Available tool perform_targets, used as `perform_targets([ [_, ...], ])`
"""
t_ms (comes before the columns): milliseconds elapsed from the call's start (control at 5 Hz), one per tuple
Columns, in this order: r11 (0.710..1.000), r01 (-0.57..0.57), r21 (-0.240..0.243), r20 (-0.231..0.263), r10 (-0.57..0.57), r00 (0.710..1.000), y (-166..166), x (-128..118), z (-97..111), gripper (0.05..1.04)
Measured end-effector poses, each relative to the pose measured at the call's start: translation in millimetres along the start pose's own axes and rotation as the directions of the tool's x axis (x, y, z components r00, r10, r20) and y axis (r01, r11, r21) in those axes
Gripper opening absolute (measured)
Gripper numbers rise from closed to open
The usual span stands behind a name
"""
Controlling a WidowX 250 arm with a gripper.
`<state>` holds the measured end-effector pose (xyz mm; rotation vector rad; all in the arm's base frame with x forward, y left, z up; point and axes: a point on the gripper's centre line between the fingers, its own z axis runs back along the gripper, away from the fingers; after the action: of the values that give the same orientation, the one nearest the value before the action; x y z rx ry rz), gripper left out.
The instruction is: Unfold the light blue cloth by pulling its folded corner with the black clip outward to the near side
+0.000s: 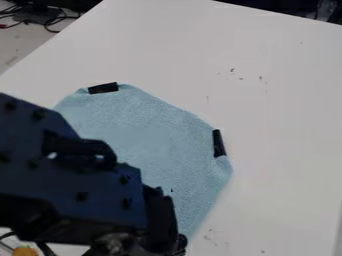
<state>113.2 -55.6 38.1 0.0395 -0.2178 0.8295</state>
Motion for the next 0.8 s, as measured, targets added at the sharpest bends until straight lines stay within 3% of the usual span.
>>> perform_targets([
  [200, 0.999, 0.034, 0.011, 0.002, -0.034, 0.999, 0.1, 2.2, 8.5, 0.997],
  [400, 0.974, 0.224, 0.031, 0.005, -0.224, 0.974, -6.4, 34.4, 20.4, 1.003],
  [800, 0.853, 0.520, -0.034, 0.022, -0.520, 0.854, -44.7, 136.9, 7.1, 1.000],
])
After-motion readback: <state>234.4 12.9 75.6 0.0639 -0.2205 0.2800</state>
